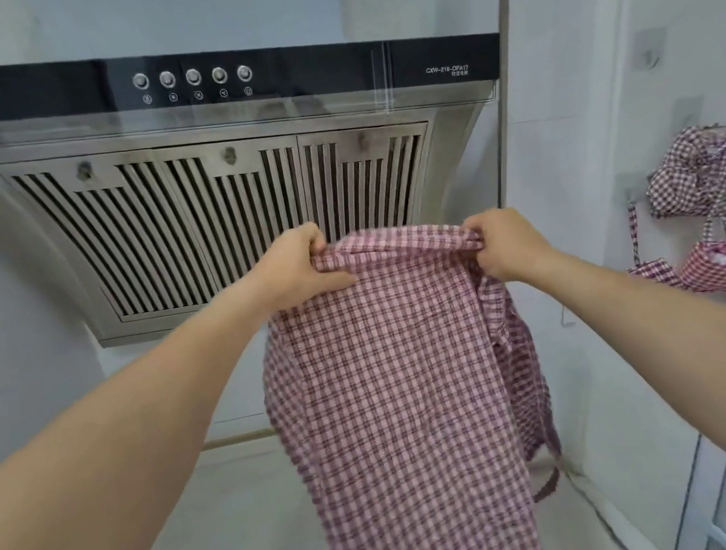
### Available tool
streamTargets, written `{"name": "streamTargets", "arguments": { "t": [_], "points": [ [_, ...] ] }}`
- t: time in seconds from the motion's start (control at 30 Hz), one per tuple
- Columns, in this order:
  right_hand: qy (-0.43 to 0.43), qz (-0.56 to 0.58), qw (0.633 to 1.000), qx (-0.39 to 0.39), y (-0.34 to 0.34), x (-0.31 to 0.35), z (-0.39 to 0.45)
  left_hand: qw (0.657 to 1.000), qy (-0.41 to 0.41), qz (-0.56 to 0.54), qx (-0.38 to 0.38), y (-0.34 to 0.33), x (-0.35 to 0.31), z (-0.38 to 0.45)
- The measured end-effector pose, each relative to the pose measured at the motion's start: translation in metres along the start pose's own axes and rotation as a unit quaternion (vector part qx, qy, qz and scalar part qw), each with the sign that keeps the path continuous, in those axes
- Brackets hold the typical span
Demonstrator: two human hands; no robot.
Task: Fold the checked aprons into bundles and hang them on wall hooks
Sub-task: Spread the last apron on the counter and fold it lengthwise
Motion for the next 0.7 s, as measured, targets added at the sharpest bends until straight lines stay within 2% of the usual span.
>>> {"name": "streamTargets", "arguments": {
  "t": [0.1, 0.2, 0.23, 0.3, 0.37, 0.43, 0.53, 0.6, 0.63, 0.67, 0.7],
  "points": [
    [-0.053, -0.003, 0.998, -0.034, 0.001, -0.03, -0.009, 0.991, 0.007, 0.132, -0.026, 0.006, 0.011, 0.0],
    [-0.117, 0.021, 0.992, -0.03, -0.008, -0.057, -0.017, 0.959, 0.046, 0.274, -0.062, 0.013, 0.026, -0.002],
    [-0.156, 0.068, 0.985, -0.015, -0.014, -0.066, -0.022, 0.955, 0.063, 0.281, -0.067, 0.013, 0.031, -0.006],
    [-0.235, 0.256, 0.937, 0.037, -0.031, -0.076, -0.034, 0.977, 0.11, 0.177, -0.045, 0.004, 0.046, -0.014],
    [-0.303, 0.402, 0.858, 0.1, -0.048, -0.082, -0.054, 0.981, 0.18, 0.048, 0.047, -0.016, 0.067, -0.029],
    [-0.343, 0.433, 0.812, 0.188, -0.064, -0.09, -0.075, 0.955, 0.251, 0.016, 0.157, -0.036, 0.088, -0.053],
    [-0.333, 0.328, 0.774, 0.428, -0.075, -0.098, -0.117, 0.873, 0.348, 0.051, 0.339, -0.053, 0.116, -0.098],
    [-0.293, 0.23, 0.753, 0.542, -0.077, -0.101, -0.132, 0.824, 0.378, 0.05, 0.419, -0.055, 0.124, -0.116],
    [-0.277, 0.205, 0.761, 0.549, -0.078, -0.102, -0.128, 0.834, 0.368, 0.056, 0.409, -0.054, 0.127, -0.114],
    [-0.276, 0.191, 0.791, 0.511, -0.086, -0.107, -0.116, 0.868, 0.343, 0.079, 0.35, -0.054, 0.134, -0.105],
    [-0.276, 0.176, 0.843, 0.427, -0.091, -0.111, -0.097, 0.911, 0.307, 0.107, 0.252, -0.051, 0.137, -0.09]
  ]
}}
Point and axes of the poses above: each hand's wrist, its own z-axis towards the middle knuckle, its own y-axis out of the back of the hand, x = y × z, the point moved 5 cm from there along z, towards the middle knuckle, and after that the axes turned 6 degrees about -x, right-handed, at the moved point
